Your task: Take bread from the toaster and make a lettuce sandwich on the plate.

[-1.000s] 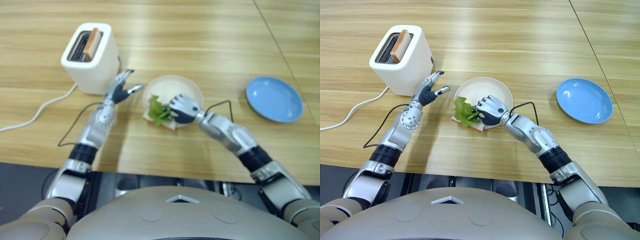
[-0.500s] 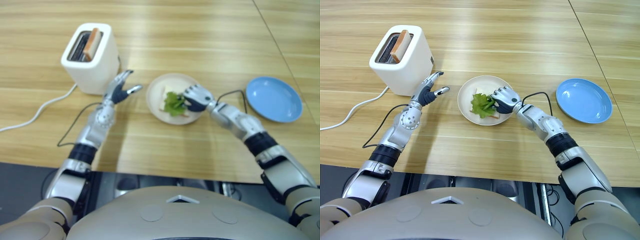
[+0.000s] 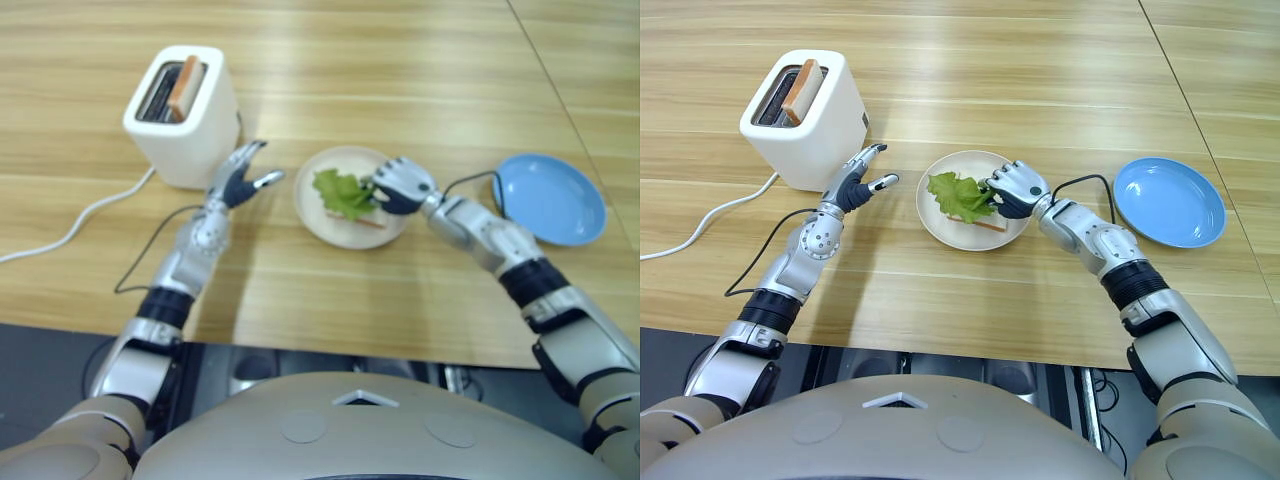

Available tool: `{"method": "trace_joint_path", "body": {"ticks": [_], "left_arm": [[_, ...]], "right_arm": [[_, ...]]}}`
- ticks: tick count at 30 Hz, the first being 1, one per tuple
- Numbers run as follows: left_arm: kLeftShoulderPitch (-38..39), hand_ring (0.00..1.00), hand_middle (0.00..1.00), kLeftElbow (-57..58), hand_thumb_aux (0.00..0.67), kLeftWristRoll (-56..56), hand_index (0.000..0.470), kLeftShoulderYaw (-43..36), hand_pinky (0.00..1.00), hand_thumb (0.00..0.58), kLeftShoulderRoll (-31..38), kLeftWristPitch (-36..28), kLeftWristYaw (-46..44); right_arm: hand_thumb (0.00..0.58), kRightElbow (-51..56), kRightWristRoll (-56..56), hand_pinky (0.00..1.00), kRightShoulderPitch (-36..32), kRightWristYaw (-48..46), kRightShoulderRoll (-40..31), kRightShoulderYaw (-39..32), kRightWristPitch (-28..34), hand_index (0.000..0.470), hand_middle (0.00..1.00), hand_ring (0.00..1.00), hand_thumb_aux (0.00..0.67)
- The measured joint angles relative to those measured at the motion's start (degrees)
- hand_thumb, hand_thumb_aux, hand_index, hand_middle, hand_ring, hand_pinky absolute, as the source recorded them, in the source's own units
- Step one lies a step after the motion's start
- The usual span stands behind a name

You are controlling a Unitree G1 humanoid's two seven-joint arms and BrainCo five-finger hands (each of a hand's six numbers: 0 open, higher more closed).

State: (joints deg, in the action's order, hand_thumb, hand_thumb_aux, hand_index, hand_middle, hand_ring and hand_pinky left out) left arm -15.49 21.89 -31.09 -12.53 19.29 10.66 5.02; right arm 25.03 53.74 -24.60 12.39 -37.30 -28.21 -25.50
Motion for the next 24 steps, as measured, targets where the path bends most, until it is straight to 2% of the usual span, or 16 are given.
{"method": "trace_joint_path", "body": {"ticks": [7, 14, 15, 16, 17, 18, 19, 24], "left_arm": [[0.2, 0.0, 0.0, 0.0, 0.0, -0.1, 0.0, -0.2, 0.0, 0.0, 0.0, 0.0, 0.1], [0.5, 0.0, 0.0, 0.1, 0.0, -0.1, 0.0, -0.4, 0.0, 0.0, 0.0, -0.1, 0.1], [0.6, 0.0, 0.0, 0.1, 0.0, -0.1, 0.0, -0.6, 0.0, 0.0, 0.0, -0.2, 0.1], [0.6, 0.0, 0.0, 0.1, 0.0, -0.1, 0.0, -0.8, 0.0, 0.0, 0.0, -0.2, 0.1], [0.6, 0.0, 0.0, 0.1, 0.0, -0.1, 0.0, -1.0, 0.0, 0.0, 0.0, -0.2, 0.1], [0.6, 0.0, 0.0, 0.1, 0.0, -0.1, 0.0, -1.1, 0.0, 0.0, 0.0, -0.2, 0.1], [0.6, 0.0, 0.0, 0.1, 0.0, -0.1, 0.0, -1.1, 0.0, 0.0, 0.0, -0.3, 0.1], [0.7, 0.0, 0.0, 0.1, 0.0, -0.1, 0.0, -1.1, 0.0, 0.0, 0.0, -0.4, 0.1]], "right_arm": [[0.58, 1.1, -0.1, 0.84, -1.8, -0.3, -2.6, 1.9, 0.2, 0.46, 0.84, 0.84, 0.67], [0.58, 11.8, 1.3, 0.83, -6.8, 2.3, -2.9, 0.8, 0.4, 0.46, 0.83, 0.83, 0.67], [0.58, 13.9, 1.9, 0.7, -7.6, 3.0, -2.1, 0.3, 0.5, 0.46, 0.7, 0.7, 0.67], [0.578, 15.1, 2.5, 0.24, -8.1, 3.4, -1.7, -0.5, 0.7, 0.431, 0.24, 0.24, 0.628], [0.458, 16.7, 3.0, 0.0, -8.7, 4.0, -1.0, -1.4, 0.8, 0.249, 0.0, 0.0, 0.363], [0.458, 17.5, 3.4, 0.0, -8.9, 4.3, -0.6, -1.9, 0.9, 0.249, 0.0, 0.0, 0.363], [0.0, 18.4, 4.0, 0.0, -9.4, 4.8, -0.2, -2.7, 1.1, 0.0, 0.0, 0.0, 0.0], [0.0, 18.6, 4.4, 0.0, -9.8, 5.8, 0.3, -3.5, 0.7, 0.0, 0.0, 0.0, 0.0]]}}
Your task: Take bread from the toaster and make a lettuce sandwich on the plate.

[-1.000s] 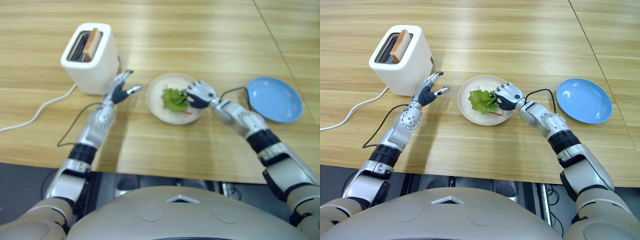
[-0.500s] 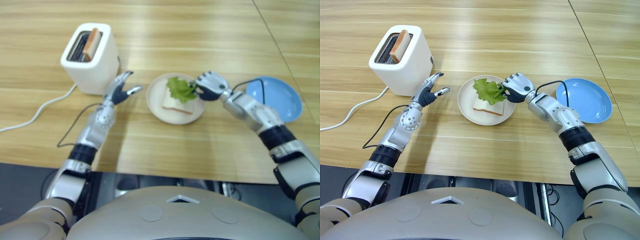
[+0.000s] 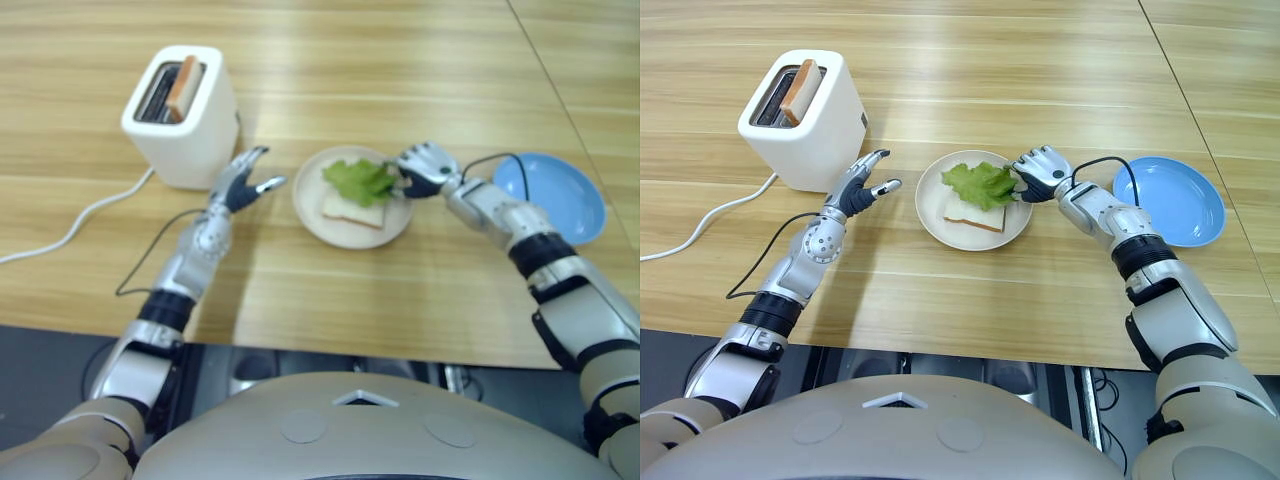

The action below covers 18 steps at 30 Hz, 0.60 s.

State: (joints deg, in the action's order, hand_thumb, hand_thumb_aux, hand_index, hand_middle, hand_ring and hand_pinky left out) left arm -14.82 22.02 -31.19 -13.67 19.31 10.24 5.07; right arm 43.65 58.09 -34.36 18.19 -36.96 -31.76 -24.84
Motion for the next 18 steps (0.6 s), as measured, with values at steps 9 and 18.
{"method": "trace_joint_path", "body": {"ticks": [9, 18], "left_arm": [[0.3, 0.0, 0.0, 0.0, 0.0, 0.0, 0.0, -0.1, 0.0, 0.0, 0.2, -0.2, 0.0], [3.4, 0.0, 0.0, -13.2, 0.0, -2.7, 0.0, 2.4, 0.0, 0.0, 1.9, 0.3, 4.1]], "right_arm": [[0.0, -12.1, -0.7, 0.0, 4.5, -0.7, -4.3, 0.7, -1.4, 0.0, 0.0, 0.0, 0.0], [0.0, -28.2, -6.3, 0.0, 13.1, -4.4, -17.4, 15.0, 2.6, 0.0, 0.0, 0.0, 0.0]]}}
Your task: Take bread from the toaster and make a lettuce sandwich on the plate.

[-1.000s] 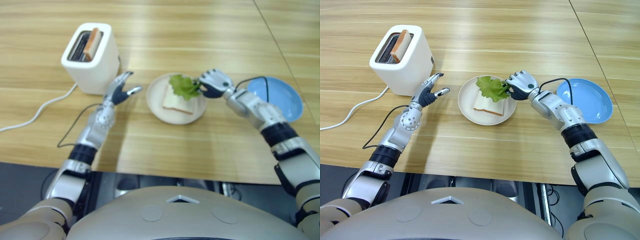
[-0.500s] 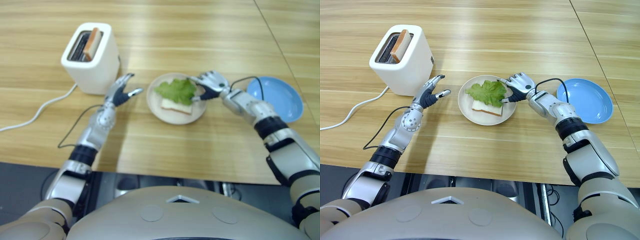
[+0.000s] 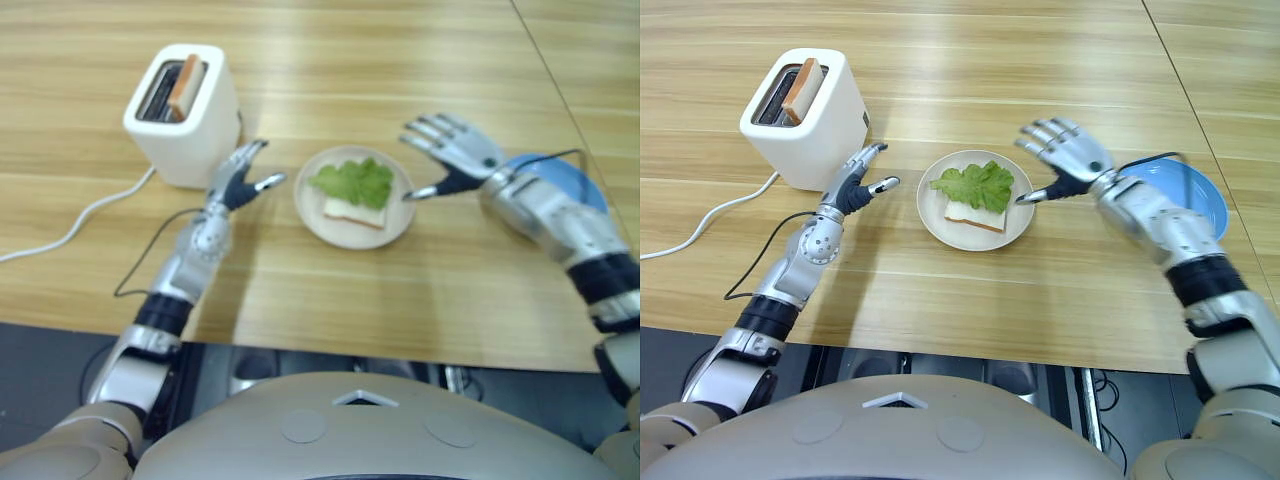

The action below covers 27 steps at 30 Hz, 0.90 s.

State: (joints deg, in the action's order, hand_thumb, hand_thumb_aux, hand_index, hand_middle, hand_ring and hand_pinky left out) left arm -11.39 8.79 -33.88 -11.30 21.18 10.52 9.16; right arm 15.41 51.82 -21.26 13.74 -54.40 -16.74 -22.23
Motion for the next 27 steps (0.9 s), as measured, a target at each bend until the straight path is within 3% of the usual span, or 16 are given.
{"method": "trace_joint_path", "body": {"ticks": [4, 7, 12, 15, 24, 25, 26, 27], "left_arm": [[0.5, 0.0, 0.0, -19.4, 0.0, -5.7, 0.0, 6.7, 0.0, 0.0, 1.0, -2.1, 4.4], [-1.9, 0.0, 0.0, -22.0, 0.0, -11.8, 0.0, 9.5, 0.0, 0.0, 3.2, -9.5, 4.0], [-9.2, 0.0, 0.0, -8.8, 0.0, -16.2, 0.0, 12.2, 0.0, 0.0, 6.2, -22.2, 0.7], [-12.2, 0.0, 0.0, 0.1, 0.0, -17.3, 0.0, 11.0, 0.0, 0.0, 6.8, -26.3, -0.6], [-16.6, 0.0, 0.0, 14.2, 0.0, -15.2, 0.0, 7.2, 0.0, 0.0, 6.5, -30.0, -0.7], [-16.8, 0.0, 0.0, 14.5, 0.305, -14.7, 0.209, 6.8, 0.0, 0.408, 6.4, -30.0, -0.3], [-16.9, 0.0, 0.0, 14.6, 0.483, -14.3, 0.332, 6.6, 0.0, 0.535, 6.3, -29.9, 0.0], [-17.1, 0.0, 0.0, 14.6, 0.483, -13.8, 0.332, 6.5, 0.0, 0.535, 6.2, -29.8, 0.5]], "right_arm": [[0.0, -6.9, -5.8, 0.0, 3.0, -1.2, -1.7, 9.8, 2.4, 0.0, 0.0, 0.0, 0.0], [0.0, -9.5, -10.1, 0.0, 5.8, -2.1, 1.5, 12.6, 2.9, 0.0, 0.0, 0.0, 0.0], [0.0, -9.1, -11.1, 0.0, 8.4, -3.2, 5.3, 12.3, 2.9, 0.0, 0.0, 0.0, 0.0], [0.0, -8.7, -11.4, 0.0, 8.9, -3.5, 6.1, 12.4, 2.8, 0.0, 0.0, 0.0, 0.0], [0.0, -8.5, -11.5, 0.0, 10.9, -3.7, 6.4, 13.0, 2.9, 0.0, 0.0, 0.0, 0.0], [0.0, -8.5, -11.5, 0.0, 11.1, -3.7, 6.4, 13.0, 2.9, 0.0, 0.0, 0.0, 0.0], [0.0, -8.5, -11.6, 0.0, 11.1, -3.7, 6.4, 13.0, 2.9, 0.0, 0.0, 0.0, 0.0], [0.0, -8.5, -11.6, 0.0, 11.1, -3.7, 6.4, 13.0, 2.9, 0.0, 0.0, 0.0, 0.0]]}}
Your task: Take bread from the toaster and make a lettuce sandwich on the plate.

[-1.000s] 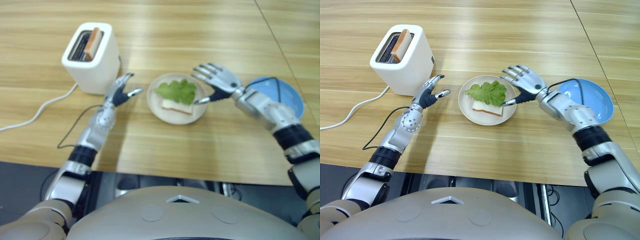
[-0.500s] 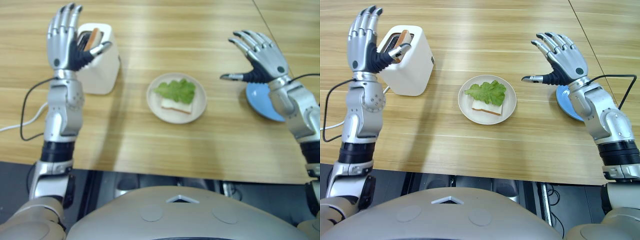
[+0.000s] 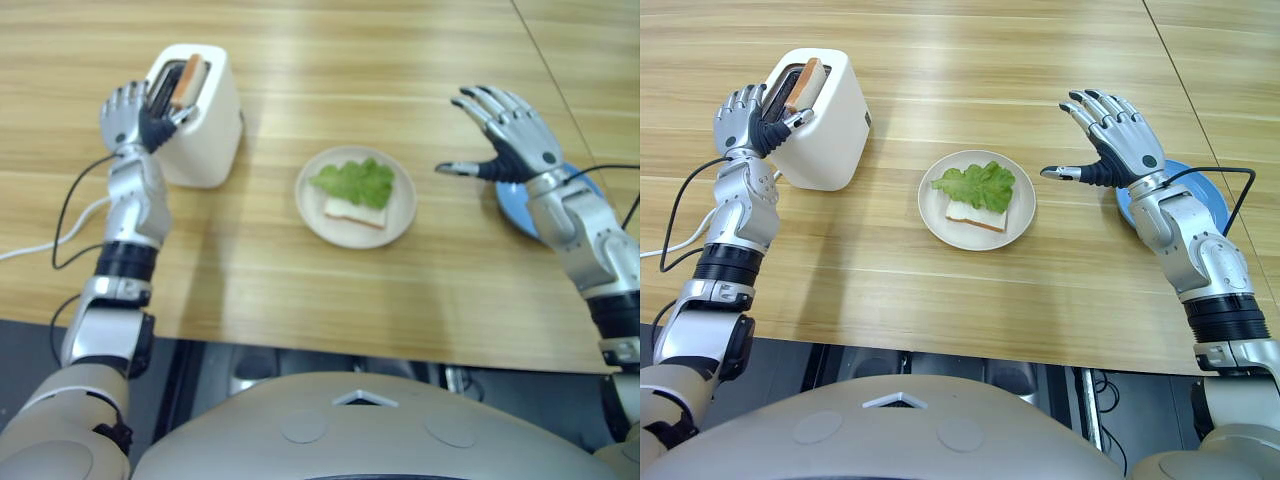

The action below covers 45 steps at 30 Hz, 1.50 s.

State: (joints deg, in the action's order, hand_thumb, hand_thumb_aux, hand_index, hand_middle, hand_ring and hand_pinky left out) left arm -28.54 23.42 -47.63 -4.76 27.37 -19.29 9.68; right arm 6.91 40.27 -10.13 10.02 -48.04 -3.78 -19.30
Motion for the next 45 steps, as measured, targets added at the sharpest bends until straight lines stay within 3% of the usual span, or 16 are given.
{"method": "trace_joint_path", "body": {"ticks": [1, 2, 3, 15, 19, 24, 30, 36, 45], "left_arm": [[-0.2, 0.0, 0.0, 0.0, 0.638, 0.6, 0.438, 0.0, 0.0, 0.579, 0.0, 0.1, 0.6], [-0.3, 0.96, 0.96, -0.3, 0.67, 0.7, 0.46, 0.0, 0.96, 0.58, 0.0, 0.3, 1.1], [-0.3, 1.0, 1.0, -0.7, 0.67, 0.8, 0.46, 0.0, 1.0, 0.58, 0.0, 0.4, 2.1], [6.3, 1.0, 1.0, -17.7, 0.67, 0.9, 0.46, 1.1, 1.0, 0.58, -0.7, 5.8, 16.1], [9.0, 1.0, 1.0, -32.9, 0.67, 4.5, 0.46, 6.1, 1.0, 0.58, -2.2, 13.3, 21.8], [9.3, 1.0, 1.0, -40.1, 0.67, 19.6, 0.46, 10.0, 1.0, 0.58, -5.6, 22.1, 15.9], [6.6, 1.0, 1.0, -27.8, 0.67, 43.8, 0.46, 7.1, 1.0, 0.58, -13.8, 23.7, -5.5], [2.0, 1.0, 1.0, -3.0, 0.67, 52.7, 0.46, 4.1, 1.0, 0.58, -19.3, 23.2, -22.3], [-11.0, 1.0, 1.0, 20.9, 0.67, 54.9, 0.46, 4.0, 1.0, 0.58, -28.2, 25.9, -28.4]], "right_arm": [[0.0, 0.1, 0.0, 0.0, 0.0, 0.0, 0.0, 0.0, 0.0, 0.0, 0.0, 0.0, 0.0], [0.0, 0.1, 0.0, 0.0, 0.0, 0.0, 0.0, 0.0, 0.0, 0.0, 0.0, 0.0, 0.0], [0.0, 0.1, 0.0, 0.0, 0.0, 0.0, 0.0, 0.0, 0.0, 0.0, 0.0, 0.0, 0.0], [0.0, 1.7, 0.5, 0.0, 0.2, 0.3, 0.3, 0.0, 0.1, 0.0, 0.0, 0.0, 0.0], [0.0, 2.3, 0.7, 0.0, 0.1, 0.6, 0.4, 0.0, 0.1, 0.0, 0.0, 0.0, 0.0], [0.0, 3.1, 0.2, 0.0, 0.1, 1.3, 0.9, 0.1, 0.2, 0.0, 0.0, 0.0, 0.0], [0.0, 4.5, -4.6, 0.0, -0.1, 1.6, 3.0, 2.9, -0.4, 0.0, 0.0, 0.0, 0.0], [0.0, 8.9, -11.8, 0.0, -1.4, 1.2, 4.6, 6.7, -1.9, 0.0, 0.0, 0.0, 0.0], [0.0, 10.8, -12.8, 0.0, -3.8, 0.6, 6.8, 6.0, -2.5, 0.0, 0.0, 0.0, 0.0]]}}
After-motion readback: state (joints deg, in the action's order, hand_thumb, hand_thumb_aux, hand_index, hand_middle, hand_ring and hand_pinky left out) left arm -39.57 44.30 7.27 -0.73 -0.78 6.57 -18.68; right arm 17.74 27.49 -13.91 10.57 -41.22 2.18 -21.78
